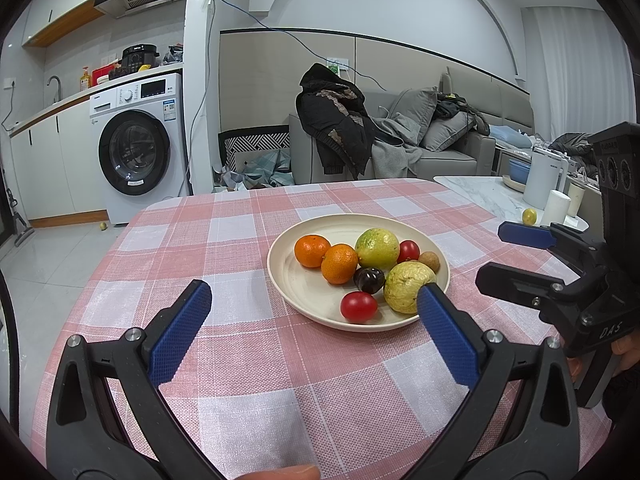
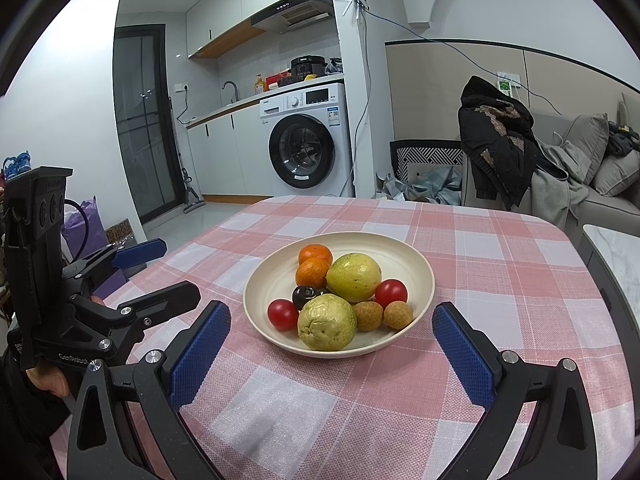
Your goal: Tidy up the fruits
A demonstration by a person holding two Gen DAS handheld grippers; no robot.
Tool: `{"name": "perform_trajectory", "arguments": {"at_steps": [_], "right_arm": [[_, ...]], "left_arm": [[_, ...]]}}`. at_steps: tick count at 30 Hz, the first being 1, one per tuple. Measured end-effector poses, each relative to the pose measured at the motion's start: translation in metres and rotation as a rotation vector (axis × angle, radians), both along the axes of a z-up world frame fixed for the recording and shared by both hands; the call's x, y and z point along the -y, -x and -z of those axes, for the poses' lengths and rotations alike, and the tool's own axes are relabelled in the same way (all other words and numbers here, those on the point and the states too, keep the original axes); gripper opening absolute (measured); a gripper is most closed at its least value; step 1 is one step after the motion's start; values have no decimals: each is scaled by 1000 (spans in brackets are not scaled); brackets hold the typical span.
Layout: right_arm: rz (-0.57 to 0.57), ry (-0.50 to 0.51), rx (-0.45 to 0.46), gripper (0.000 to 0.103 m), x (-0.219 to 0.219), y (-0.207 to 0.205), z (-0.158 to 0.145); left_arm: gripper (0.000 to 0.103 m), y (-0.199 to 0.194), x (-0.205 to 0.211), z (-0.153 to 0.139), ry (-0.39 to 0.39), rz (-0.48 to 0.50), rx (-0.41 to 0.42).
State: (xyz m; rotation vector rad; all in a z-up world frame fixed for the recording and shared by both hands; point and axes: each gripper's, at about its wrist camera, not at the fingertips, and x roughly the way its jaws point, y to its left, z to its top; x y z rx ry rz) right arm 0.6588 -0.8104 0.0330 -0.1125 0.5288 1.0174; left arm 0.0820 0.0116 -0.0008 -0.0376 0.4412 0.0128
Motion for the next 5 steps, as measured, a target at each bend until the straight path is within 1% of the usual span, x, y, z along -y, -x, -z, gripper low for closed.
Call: {"name": "perform_trajectory", "arguments": {"at_steps": [5], "right_arm": [[0,0,0,103,0,0,0]], "left_arm": [[103,0,0,0,-1,4,3]]}}
